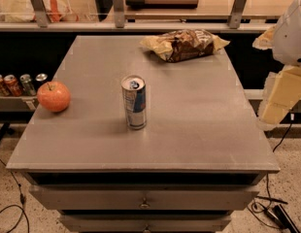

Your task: Move brown chip bag near redbull can

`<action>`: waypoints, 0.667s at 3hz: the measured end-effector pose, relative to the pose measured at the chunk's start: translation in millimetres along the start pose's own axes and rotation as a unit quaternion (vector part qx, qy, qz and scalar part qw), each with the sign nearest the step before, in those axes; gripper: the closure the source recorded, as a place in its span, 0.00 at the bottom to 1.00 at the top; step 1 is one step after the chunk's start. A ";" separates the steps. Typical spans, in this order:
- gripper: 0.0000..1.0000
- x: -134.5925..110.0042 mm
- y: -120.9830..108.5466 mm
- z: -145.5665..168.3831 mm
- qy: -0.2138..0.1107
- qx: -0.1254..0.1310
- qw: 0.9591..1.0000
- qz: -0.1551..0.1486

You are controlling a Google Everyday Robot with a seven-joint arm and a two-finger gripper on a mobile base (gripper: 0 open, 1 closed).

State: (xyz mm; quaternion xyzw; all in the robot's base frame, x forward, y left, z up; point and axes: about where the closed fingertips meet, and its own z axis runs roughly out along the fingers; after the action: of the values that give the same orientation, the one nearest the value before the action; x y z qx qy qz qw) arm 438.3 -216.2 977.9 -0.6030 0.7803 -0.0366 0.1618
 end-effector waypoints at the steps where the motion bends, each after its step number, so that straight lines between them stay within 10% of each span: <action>1: 0.00 0.0 0.0 0.0 0.000 0.000 1.000 0.000; 2: 0.00 -6.1 -8.7 0.1 0.002 0.008 1.000 -0.016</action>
Offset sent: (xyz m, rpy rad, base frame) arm 0.0214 0.0065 0.0018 -0.0379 -0.0208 0.0616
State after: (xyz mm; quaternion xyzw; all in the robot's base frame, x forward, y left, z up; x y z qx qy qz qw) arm 447.8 -212.7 981.3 -0.6142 0.7703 -0.0467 0.1649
